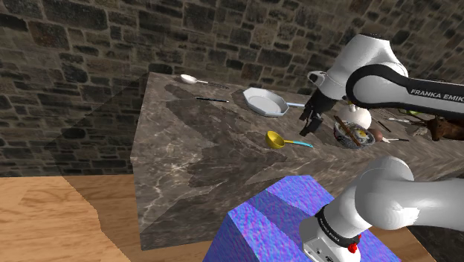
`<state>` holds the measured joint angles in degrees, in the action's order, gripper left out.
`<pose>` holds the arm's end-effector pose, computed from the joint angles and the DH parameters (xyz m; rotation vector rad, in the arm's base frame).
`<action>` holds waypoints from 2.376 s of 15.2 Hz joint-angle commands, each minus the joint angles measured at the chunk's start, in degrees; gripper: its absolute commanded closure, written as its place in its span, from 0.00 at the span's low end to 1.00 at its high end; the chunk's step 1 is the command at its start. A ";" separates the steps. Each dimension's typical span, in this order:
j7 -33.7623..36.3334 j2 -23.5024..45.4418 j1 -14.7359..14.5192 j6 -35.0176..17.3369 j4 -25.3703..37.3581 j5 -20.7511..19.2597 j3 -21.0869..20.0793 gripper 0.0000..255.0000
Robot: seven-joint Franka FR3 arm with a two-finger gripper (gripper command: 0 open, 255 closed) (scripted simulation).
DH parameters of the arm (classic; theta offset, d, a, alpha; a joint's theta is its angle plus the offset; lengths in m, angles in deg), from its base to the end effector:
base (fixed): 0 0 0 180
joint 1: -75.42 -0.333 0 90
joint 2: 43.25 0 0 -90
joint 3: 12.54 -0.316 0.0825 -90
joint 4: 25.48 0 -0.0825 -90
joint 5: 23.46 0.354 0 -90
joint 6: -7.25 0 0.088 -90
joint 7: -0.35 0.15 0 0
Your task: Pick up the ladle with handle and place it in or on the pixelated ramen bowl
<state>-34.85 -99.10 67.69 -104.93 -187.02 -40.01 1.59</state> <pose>0.2546 -0.0492 0.4159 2.8590 1.0339 0.1230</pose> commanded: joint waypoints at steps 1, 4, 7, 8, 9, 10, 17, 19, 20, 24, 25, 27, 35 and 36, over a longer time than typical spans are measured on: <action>-8.07 -0.02 -1.20 -6.43 -4.31 -3.43 4.31 0.00; -20.35 2.77 -2.48 -15.63 -8.04 -8.96 12.17 0.00; -24.15 6.24 -3.07 -21.29 -9.46 -11.46 15.70 0.00; -24.06 7.25 -3.08 -22.58 -9.75 -11.82 16.08 0.00; -23.97 8.30 -3.09 -23.90 -10.03 -12.18 16.46 0.00; -23.87 9.39 -3.12 -25.24 -10.28 -12.53 16.84 0.00; -23.61 12.40 -3.25 -28.80 -10.85 -13.40 17.82 0.00; -23.61 12.40 -3.25 -28.80 -10.85 -13.40 17.82 0.00; -23.61 12.39 -3.25 -28.77 -10.84 -13.39 17.81 0.00; -23.61 12.39 -3.25 -28.77 -10.84 -13.39 17.81 1.00; -23.62 12.40 -3.25 -28.78 -10.84 -13.40 17.82 1.00; -23.60 12.39 -3.26 -28.78 -10.85 -13.39 17.80 1.00; -23.90 8.87 -3.59 -23.81 -9.29 -11.84 16.41 1.00; -23.96 8.10 -3.70 -22.63 -8.86 -11.46 16.07 1.00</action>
<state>-58.66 -90.16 64.00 -128.80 -196.27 -51.79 17.92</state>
